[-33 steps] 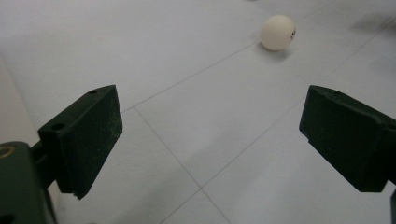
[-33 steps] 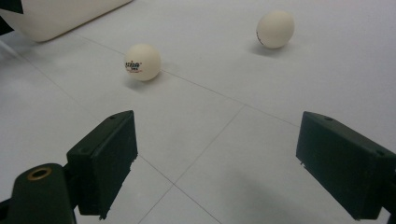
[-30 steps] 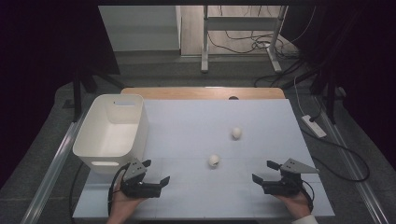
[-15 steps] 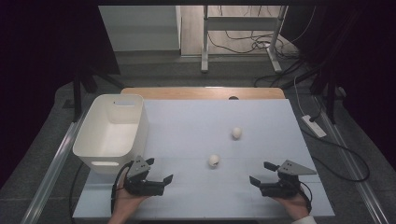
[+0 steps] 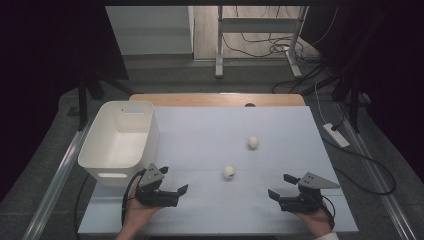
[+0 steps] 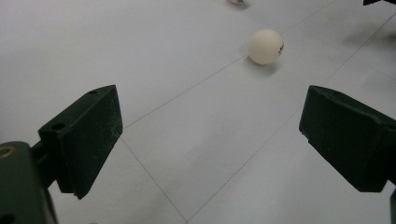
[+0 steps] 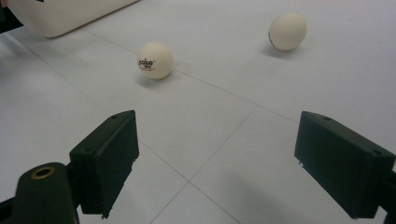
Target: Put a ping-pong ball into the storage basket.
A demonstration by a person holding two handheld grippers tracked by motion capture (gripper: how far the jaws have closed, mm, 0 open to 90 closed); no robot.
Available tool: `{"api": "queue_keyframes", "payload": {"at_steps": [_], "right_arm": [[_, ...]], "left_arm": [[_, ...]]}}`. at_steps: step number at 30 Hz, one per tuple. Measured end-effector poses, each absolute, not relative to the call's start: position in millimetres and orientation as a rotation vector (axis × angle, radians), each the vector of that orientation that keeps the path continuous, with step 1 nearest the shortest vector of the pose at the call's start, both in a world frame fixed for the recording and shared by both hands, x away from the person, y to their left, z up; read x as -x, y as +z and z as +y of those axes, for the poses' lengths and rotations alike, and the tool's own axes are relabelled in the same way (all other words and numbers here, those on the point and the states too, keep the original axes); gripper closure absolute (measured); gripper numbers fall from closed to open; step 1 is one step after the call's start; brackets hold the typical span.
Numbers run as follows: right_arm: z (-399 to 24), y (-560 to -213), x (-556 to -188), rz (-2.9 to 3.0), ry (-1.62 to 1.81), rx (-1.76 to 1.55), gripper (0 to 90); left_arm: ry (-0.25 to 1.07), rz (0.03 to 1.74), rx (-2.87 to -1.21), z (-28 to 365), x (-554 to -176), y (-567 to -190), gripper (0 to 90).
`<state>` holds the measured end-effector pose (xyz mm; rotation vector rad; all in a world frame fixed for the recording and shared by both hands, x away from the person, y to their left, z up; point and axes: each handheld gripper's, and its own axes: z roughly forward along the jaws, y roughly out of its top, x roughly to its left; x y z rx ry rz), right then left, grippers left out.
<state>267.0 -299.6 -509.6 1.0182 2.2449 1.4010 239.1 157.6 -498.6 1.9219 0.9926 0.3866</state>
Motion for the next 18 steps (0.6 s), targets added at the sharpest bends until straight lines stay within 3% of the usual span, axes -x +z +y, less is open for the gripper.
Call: {"api": "queue_keyframes", "payload": {"at_steps": [18], "right_arm": [[-296.4, -509.8, -266.6, 2.261, 1.404, -1.0, 14.0]], "left_arm": [[0.383, 0.994, -1.927, 151.9, -245.1, -495.1, 6.7]]}}
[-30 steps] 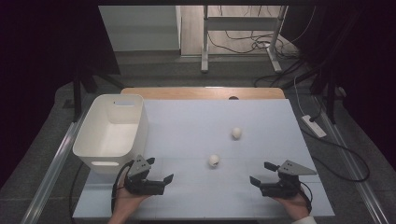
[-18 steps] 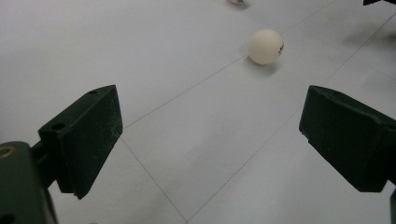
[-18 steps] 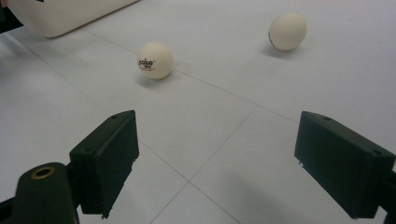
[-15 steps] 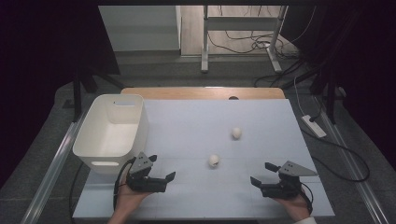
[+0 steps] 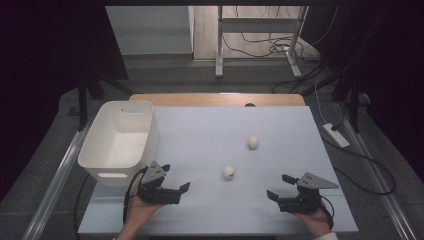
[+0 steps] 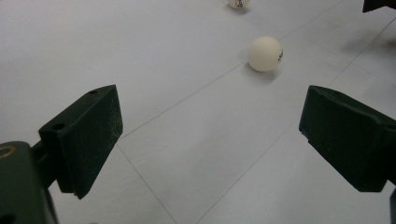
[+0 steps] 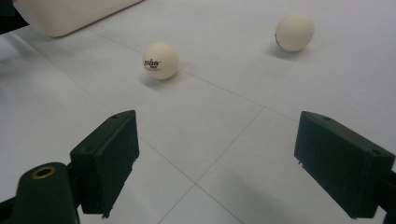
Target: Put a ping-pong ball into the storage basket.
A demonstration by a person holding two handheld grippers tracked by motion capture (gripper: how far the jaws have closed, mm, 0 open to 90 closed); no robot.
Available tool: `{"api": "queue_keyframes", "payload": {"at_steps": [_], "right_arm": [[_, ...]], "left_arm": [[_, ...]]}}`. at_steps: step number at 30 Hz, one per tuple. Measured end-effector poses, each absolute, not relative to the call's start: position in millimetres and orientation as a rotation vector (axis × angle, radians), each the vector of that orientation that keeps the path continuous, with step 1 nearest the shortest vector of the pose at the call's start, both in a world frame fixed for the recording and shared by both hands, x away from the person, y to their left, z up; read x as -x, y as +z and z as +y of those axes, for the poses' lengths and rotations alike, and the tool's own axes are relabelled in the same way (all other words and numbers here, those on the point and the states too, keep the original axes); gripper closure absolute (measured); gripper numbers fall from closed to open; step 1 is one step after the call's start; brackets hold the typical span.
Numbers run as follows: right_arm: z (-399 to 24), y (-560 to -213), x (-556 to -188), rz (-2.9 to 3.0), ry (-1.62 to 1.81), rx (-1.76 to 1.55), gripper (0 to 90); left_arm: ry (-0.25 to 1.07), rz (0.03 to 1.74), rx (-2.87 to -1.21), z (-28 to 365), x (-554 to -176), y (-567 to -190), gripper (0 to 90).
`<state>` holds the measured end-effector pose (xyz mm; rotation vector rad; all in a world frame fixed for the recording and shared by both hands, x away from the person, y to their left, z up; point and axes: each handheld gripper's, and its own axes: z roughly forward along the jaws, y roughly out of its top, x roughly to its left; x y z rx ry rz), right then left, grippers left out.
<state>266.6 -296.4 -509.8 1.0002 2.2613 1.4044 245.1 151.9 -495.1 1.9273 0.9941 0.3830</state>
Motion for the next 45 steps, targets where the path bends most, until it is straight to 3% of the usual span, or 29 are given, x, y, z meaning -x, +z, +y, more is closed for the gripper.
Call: {"api": "queue_keyframes", "payload": {"at_steps": [45], "right_arm": [[-296, -511, -267, 2.252, 1.391, -1.007, 14.3]], "left_arm": [[0.366, 0.947, -1.961, 117, -270, -479, 6.7]]}}
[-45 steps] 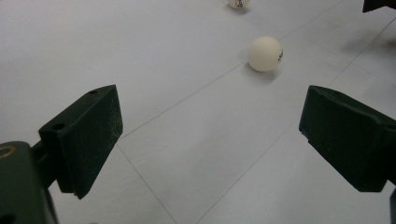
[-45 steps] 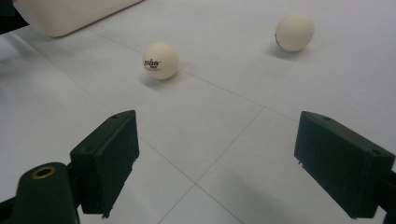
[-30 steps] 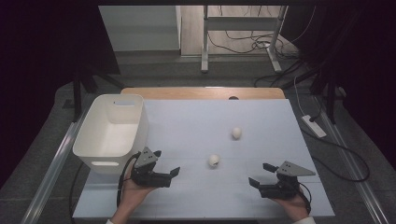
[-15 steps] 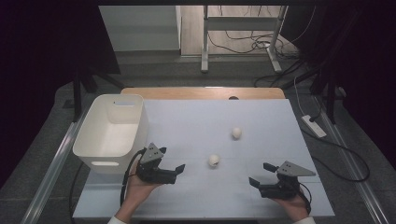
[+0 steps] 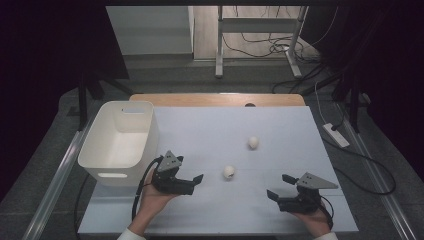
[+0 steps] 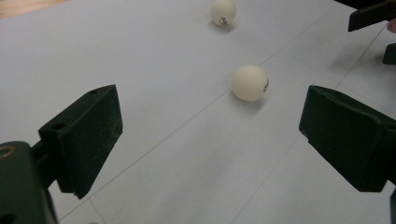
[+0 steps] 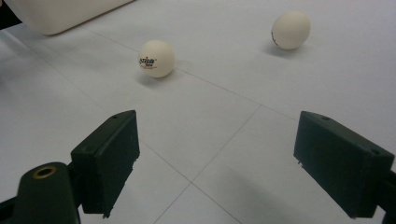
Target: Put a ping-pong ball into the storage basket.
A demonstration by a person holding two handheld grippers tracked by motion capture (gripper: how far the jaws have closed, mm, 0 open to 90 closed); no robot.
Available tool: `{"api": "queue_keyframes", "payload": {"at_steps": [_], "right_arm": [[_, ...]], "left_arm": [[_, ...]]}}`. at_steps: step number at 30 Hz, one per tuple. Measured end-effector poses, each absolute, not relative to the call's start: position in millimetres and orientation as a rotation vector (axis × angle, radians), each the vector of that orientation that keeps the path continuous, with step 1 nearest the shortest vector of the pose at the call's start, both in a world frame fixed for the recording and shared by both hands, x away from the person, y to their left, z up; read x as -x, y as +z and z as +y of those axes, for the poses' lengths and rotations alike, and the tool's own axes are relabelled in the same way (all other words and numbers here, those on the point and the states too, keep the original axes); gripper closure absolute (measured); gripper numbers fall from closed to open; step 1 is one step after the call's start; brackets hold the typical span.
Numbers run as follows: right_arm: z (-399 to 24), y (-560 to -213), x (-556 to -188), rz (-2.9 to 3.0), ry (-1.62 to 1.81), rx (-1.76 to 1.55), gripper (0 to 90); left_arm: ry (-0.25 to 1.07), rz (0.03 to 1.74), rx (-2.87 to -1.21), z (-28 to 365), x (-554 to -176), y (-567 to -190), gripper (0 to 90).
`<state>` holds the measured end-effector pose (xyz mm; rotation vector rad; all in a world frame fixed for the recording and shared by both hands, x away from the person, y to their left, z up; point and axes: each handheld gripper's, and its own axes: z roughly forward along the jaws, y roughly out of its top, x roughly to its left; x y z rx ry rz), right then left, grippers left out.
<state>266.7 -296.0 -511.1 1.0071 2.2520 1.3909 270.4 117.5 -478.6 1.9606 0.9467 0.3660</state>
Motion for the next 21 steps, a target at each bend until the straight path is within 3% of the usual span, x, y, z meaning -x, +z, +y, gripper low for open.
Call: {"api": "queue_keyframes", "payload": {"at_steps": [21], "right_arm": [[-297, -512, -266, 2.249, 1.384, -1.01, 14.4]], "left_arm": [[0.332, 0.91, -2.006, 93, -281, -478, 6.6]]}}
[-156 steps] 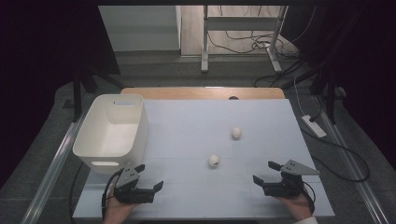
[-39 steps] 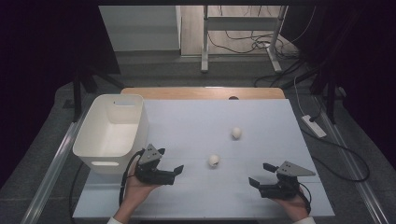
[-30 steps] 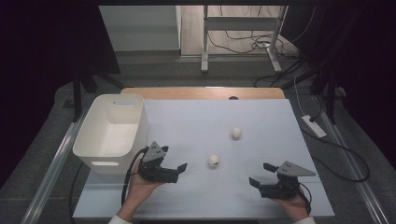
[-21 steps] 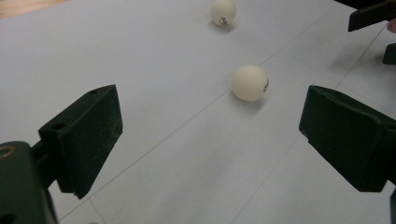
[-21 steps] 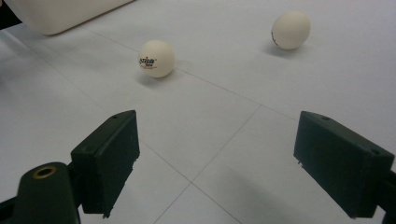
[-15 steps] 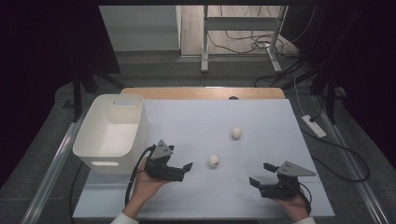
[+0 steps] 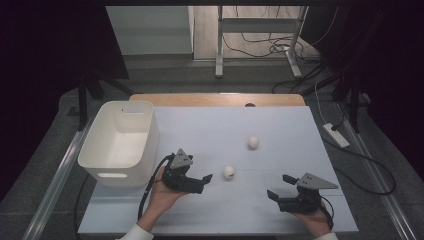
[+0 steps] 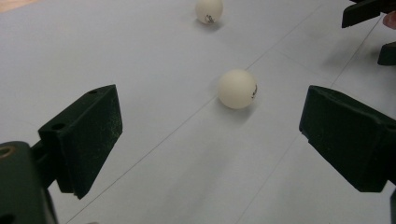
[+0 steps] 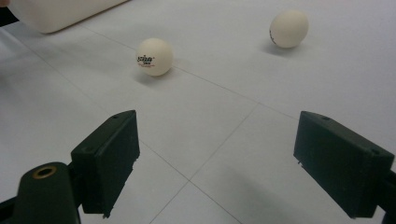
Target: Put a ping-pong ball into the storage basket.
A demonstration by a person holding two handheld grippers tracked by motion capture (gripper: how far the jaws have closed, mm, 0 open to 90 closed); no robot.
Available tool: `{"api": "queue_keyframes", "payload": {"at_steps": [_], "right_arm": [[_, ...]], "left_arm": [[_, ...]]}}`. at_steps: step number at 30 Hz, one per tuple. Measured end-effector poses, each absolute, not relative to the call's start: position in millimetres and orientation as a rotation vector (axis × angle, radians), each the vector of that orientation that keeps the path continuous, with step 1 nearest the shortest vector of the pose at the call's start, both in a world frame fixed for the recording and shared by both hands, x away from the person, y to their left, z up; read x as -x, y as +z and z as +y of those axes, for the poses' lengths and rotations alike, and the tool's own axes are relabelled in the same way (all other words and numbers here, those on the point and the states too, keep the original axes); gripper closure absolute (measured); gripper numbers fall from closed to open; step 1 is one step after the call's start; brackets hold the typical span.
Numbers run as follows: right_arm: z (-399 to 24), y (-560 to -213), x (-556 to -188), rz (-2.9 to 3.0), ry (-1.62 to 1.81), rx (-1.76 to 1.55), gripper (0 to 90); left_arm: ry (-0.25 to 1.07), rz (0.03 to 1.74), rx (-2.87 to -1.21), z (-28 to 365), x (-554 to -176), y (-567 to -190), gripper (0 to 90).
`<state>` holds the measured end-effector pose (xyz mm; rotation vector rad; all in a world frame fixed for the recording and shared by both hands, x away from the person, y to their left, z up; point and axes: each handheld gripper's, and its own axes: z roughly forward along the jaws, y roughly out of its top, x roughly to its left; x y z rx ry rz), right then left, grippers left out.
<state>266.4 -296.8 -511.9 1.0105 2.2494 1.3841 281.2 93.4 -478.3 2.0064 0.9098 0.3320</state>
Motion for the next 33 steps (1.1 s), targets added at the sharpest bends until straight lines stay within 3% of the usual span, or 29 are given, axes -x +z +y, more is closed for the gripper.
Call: {"api": "queue_keyframes", "payload": {"at_steps": [33], "right_arm": [[-297, -515, -267, 2.28, 1.357, -1.018, 14.4]], "left_arm": [[0.254, 0.845, -2.087, 57, -297, -490, 6.5]]}}
